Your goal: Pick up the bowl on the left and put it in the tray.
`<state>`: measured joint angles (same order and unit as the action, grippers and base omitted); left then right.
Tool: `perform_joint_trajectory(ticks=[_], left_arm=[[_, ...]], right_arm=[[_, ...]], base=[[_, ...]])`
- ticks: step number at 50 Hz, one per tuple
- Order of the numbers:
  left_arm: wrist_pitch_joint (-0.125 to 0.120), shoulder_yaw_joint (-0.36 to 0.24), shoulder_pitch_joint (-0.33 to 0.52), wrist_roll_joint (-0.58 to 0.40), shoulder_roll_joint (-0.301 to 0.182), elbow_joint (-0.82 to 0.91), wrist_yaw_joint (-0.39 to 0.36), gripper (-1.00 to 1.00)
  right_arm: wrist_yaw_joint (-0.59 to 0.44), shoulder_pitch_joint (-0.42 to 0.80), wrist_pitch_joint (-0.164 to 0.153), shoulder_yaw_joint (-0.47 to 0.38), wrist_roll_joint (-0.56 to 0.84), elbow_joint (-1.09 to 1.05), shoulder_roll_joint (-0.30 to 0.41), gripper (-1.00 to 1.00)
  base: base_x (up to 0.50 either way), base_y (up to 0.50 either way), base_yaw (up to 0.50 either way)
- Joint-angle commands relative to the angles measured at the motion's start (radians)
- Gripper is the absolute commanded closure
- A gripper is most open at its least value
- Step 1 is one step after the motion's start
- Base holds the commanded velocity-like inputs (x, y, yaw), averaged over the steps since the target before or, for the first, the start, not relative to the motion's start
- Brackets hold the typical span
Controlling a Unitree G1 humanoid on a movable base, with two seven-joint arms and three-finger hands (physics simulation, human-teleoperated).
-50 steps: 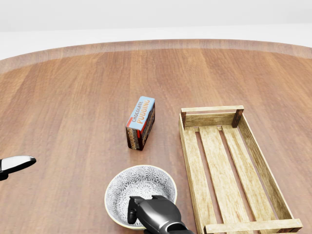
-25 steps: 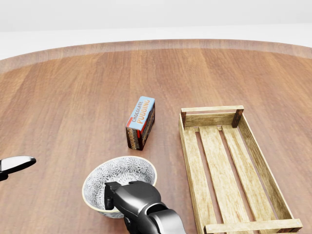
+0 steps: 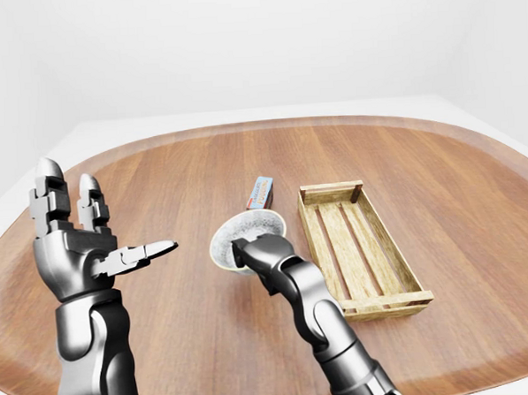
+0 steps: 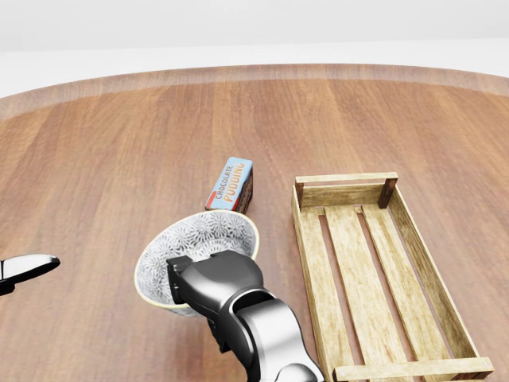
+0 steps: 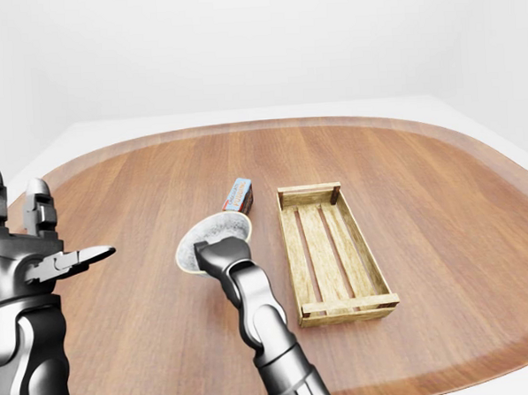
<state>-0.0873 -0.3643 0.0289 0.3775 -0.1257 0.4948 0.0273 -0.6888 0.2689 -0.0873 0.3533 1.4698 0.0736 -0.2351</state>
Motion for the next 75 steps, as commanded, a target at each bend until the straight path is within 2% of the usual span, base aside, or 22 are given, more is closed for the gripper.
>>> perform_joint_trajectory(ticks=[1, 21, 34, 52, 59, 75], left_arm=[[0.0, -0.004, 0.002, 0.003, -0.002, -0.001, 0.0, -1.0], [0.0, -0.006, -0.004, 0.006, -0.001, 0.013, 0.002, -1.0], [0.0, -0.004, -0.004, 0.002, 0.001, 0.007, -0.001, -1.0], [0.0, -0.004, -0.001, 0.003, 0.0, 0.004, 0.001, -1.0], [0.0, 0.001, -0.003, -0.001, 0.002, 0.005, 0.002, -1.0], [0.0, 0.006, -0.008, -0.009, 0.006, 0.003, -0.002, -1.0]], right_arm=[[-0.009, 0.044, 0.0, -0.045, 0.112, -0.14, -0.003, 1.0], [-0.009, 0.141, 0.0, -0.168, 0.214, -0.4, 0.045, 1.0], [-0.009, 0.15, 0.0, -0.237, 0.207, -0.494, 0.098, 1.0], [-0.009, 0.119, 0.0, -0.333, 0.081, -0.551, 0.204, 1.0], [-0.009, 0.099, 0.0, -0.342, 0.03, -0.538, 0.231, 1.0], [-0.009, 0.038, 0.0, -0.371, -0.186, -0.505, 0.289, 1.0]], base=[[0.0, 0.0, 0.0], [0.0, 0.0, 0.0], [0.0, 0.0, 0.0], [0.0, 0.0, 0.0], [0.0, 0.0, 0.0], [0.0, 0.0, 0.0]])
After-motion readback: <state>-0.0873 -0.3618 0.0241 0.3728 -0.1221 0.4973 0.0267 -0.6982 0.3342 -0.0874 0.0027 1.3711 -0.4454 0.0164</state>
